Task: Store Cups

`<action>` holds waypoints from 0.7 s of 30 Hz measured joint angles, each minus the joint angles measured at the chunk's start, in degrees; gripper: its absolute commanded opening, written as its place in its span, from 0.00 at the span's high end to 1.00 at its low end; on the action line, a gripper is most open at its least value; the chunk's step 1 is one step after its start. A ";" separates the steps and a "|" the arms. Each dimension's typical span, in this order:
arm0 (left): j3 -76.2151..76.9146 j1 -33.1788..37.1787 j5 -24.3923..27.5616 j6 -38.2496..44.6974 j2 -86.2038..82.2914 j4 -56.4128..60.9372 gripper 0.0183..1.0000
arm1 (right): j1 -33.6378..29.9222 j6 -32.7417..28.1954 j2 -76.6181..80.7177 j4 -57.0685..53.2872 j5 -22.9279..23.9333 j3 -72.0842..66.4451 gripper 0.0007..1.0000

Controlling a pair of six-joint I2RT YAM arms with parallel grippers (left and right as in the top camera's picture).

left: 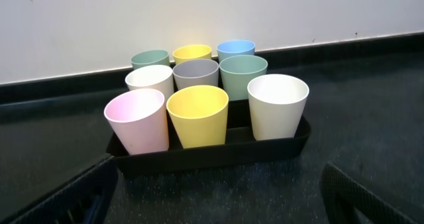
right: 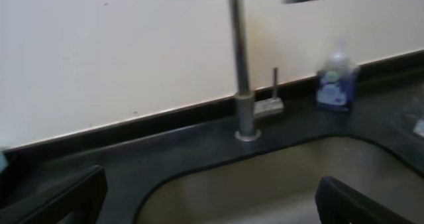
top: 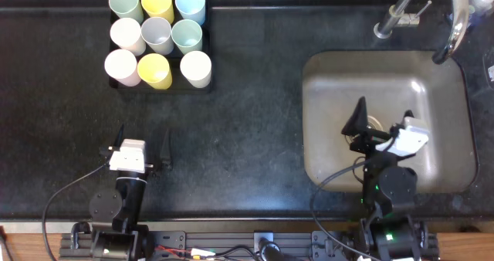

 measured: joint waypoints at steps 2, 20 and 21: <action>0.00 0.00 0.00 0.00 0.02 0.00 0.00 | -1.49 0.00 -3.19 -1.84 0.04 -1.64 0.00; 0.00 0.00 0.00 0.00 0.00 0.00 0.00 | -3.37 0.02 -18.73 -2.25 0.02 -13.57 0.00; 0.00 0.00 0.00 0.00 0.02 0.00 0.00 | -3.37 0.00 -19.37 -2.03 0.04 -13.57 0.00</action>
